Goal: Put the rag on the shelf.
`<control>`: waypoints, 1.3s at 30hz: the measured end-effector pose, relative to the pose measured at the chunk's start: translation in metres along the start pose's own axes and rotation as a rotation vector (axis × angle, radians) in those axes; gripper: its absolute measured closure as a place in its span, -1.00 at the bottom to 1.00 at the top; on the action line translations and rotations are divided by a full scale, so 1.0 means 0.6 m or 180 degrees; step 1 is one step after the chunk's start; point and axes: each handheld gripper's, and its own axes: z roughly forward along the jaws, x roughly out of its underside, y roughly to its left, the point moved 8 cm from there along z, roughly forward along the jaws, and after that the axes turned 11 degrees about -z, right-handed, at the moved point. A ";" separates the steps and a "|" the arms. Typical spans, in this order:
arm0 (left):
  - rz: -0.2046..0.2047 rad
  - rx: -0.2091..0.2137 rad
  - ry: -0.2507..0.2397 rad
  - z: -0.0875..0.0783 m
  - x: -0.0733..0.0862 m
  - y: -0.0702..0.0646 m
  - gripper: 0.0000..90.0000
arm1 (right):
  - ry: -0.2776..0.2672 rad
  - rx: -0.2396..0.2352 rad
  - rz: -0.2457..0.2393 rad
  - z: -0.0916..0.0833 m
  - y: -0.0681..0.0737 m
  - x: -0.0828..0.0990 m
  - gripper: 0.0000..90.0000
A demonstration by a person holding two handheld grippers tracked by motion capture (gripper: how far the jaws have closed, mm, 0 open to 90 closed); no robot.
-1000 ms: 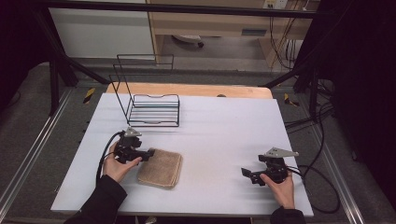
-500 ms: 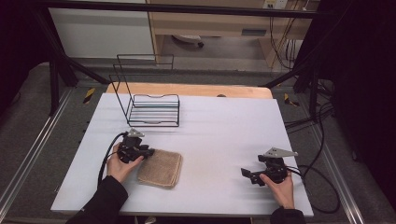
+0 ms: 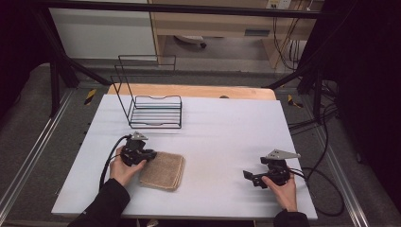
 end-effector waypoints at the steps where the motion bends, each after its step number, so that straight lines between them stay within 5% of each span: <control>1: -0.0001 0.0007 0.0005 0.000 0.000 0.000 0.70 | 0.0000 0.0000 0.0000 0.000 0.000 0.000 -0.98; 14: 0.0048 0.0056 -0.0029 0.002 0.002 0.001 0.73 | -0.0048 0.0040 -0.0007 0.021 0.029 -0.037 -0.99; 28: 0.0100 0.0052 -0.0034 0.002 0.002 0.000 0.73 | 0.0035 0.0061 -0.0195 0.110 0.116 -0.127 -0.98; 39: 0.0126 0.0038 -0.0037 0.002 0.002 -0.001 0.73 | 0.0050 -0.0016 -0.0170 0.180 0.168 -0.176 -0.90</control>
